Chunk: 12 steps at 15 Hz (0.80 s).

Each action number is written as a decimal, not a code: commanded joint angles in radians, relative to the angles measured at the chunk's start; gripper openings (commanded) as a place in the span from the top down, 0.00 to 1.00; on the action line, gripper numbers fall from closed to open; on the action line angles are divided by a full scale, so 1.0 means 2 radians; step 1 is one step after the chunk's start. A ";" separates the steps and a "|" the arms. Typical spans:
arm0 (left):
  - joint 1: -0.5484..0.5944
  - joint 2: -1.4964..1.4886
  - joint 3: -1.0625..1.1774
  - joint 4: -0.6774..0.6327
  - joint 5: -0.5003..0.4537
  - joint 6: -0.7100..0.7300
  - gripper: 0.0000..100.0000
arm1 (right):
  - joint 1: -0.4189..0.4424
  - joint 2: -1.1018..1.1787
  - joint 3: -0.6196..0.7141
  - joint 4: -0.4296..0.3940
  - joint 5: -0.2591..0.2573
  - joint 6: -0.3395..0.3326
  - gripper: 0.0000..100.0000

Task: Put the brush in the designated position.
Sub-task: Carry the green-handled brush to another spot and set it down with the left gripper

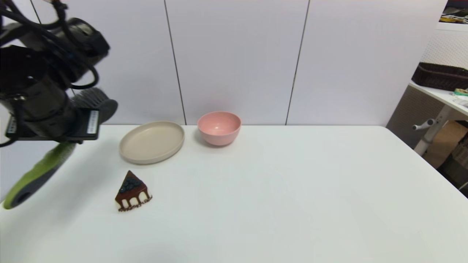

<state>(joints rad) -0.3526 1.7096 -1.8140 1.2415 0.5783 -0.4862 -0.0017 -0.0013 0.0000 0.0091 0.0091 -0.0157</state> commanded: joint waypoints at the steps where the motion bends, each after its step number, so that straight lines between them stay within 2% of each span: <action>1: 0.195 -0.084 0.044 -0.019 -0.091 0.198 1.00 | 0.000 0.001 0.001 0.000 0.000 0.000 0.00; 3: 0.248 -0.097 0.128 -0.101 -0.150 0.265 1.00 | 0.000 0.001 0.001 0.000 0.001 0.000 0.00; 4: 0.264 -0.104 0.203 -0.189 -0.168 0.298 1.00 | 0.000 0.001 0.001 0.000 0.000 0.000 0.00; 6: 0.271 -0.109 0.297 -0.298 -0.197 0.317 1.00 | 0.000 0.001 0.001 0.000 0.000 -0.001 0.00; 9: 0.270 -0.108 0.370 -0.345 -0.232 0.314 1.00 | 0.000 0.001 0.001 0.000 0.001 0.000 0.00; 12: 0.270 -0.099 0.411 -0.375 -0.235 0.312 1.00 | 0.000 0.001 0.001 0.000 0.000 0.000 0.00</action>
<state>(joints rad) 0.1832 1.5032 -1.0500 0.5285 0.1126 0.1385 -0.0017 -0.0013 0.0000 0.0091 0.0091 -0.0153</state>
